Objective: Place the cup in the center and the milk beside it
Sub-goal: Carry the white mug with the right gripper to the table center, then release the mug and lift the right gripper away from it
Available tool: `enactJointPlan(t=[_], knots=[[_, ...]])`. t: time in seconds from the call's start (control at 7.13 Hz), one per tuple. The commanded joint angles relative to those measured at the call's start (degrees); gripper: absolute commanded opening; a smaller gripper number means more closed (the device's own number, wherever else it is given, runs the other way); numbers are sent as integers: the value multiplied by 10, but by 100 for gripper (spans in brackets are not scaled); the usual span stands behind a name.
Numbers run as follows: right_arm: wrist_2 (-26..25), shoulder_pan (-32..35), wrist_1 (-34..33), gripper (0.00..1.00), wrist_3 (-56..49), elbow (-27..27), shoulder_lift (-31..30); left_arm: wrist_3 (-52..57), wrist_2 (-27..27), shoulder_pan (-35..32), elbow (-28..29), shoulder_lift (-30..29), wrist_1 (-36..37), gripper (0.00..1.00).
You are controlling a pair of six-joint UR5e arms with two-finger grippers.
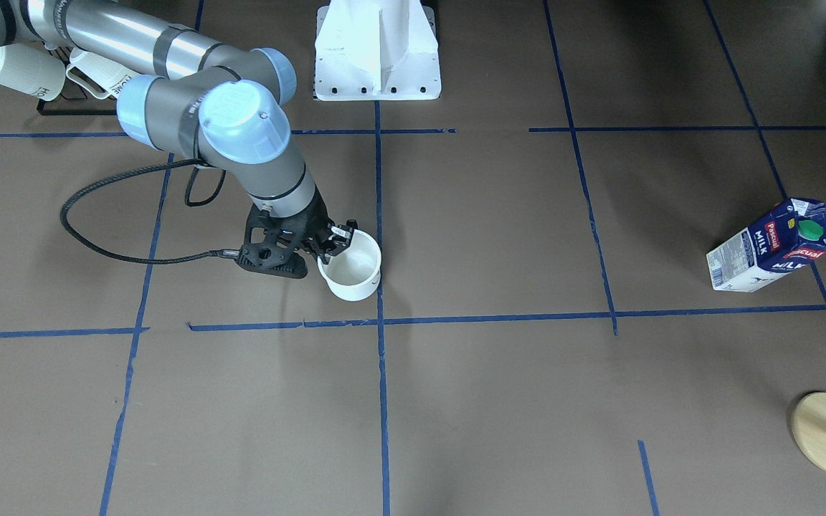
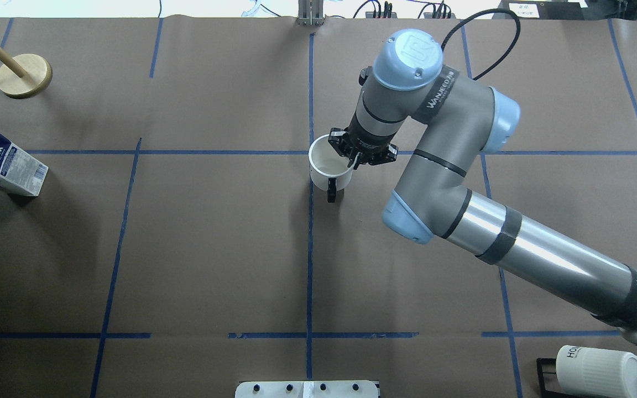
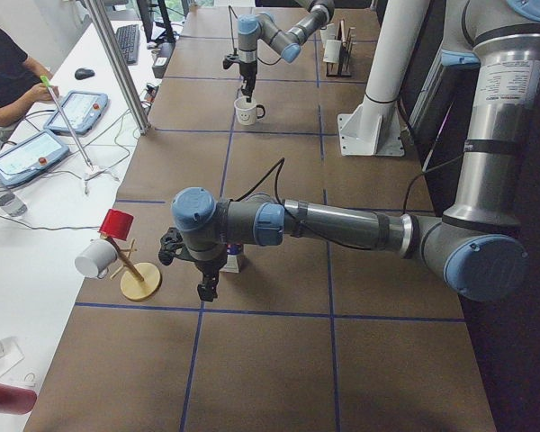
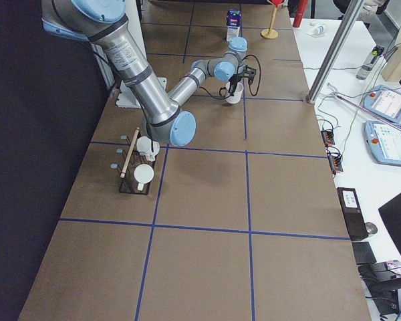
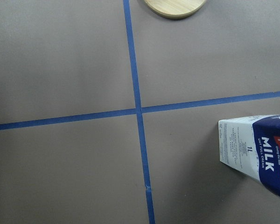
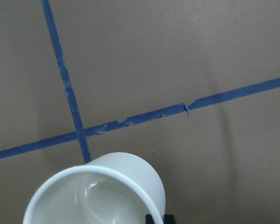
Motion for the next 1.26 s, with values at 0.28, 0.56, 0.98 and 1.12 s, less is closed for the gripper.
enactJointPlan(t=[0.28, 0.56, 0.98, 1.12], knots=[[-15, -6, 2, 56, 1, -45, 19, -4, -39, 1, -17, 0, 0, 100], [-14, -1, 8, 100, -4, -33, 18, -66, -37, 23, -48, -47, 19, 100], [38, 82, 7, 100, -8, 77, -55, -185, -34, 117, -42, -79, 11, 100], [35, 82, 8, 100, -29, 81, -76, -192, -34, 132, -41, -77, 10, 100]])
